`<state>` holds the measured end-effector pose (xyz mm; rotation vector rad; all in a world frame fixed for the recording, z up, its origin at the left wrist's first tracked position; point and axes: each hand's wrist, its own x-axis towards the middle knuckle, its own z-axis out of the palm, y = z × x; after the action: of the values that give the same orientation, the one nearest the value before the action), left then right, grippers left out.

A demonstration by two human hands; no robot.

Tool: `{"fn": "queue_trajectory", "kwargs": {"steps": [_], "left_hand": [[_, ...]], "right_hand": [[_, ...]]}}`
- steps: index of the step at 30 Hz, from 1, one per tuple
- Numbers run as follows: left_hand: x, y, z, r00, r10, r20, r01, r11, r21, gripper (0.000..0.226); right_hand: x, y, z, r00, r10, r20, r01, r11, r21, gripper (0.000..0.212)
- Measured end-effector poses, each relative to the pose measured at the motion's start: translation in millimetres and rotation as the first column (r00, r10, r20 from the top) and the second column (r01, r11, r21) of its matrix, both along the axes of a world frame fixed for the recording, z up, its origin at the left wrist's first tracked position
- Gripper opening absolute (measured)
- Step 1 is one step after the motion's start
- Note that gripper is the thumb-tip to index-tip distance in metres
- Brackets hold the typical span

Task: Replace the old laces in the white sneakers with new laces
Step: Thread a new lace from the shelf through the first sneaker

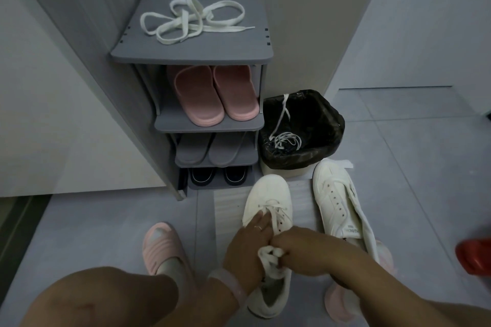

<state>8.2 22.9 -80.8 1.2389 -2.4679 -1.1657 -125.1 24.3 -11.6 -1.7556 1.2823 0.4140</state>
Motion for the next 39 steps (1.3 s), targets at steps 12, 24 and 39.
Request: {"fn": "queue_trajectory", "kwargs": {"steps": [12,24,39], "left_hand": [[1.3,-61.7,6.2,0.895,0.446,-0.030,-0.445,0.895,0.032,0.019],[-19.0,-64.5,-4.4,0.946,0.324,0.034,-0.319,0.943,-0.099,0.012],[-14.1,-83.1,6.6,0.929,0.350,0.121,-0.368,0.911,0.187,0.012]], "right_hand": [[-32.4,-15.4,27.1,0.993,0.055,0.102,-0.059,0.998,0.035,0.032],[8.8,-8.8,-27.2,0.899,-0.428,-0.090,0.349,0.826,-0.444,0.030],[7.6,-15.8,-47.5,0.823,-0.568,0.020,0.530,0.753,-0.389,0.004]]}}
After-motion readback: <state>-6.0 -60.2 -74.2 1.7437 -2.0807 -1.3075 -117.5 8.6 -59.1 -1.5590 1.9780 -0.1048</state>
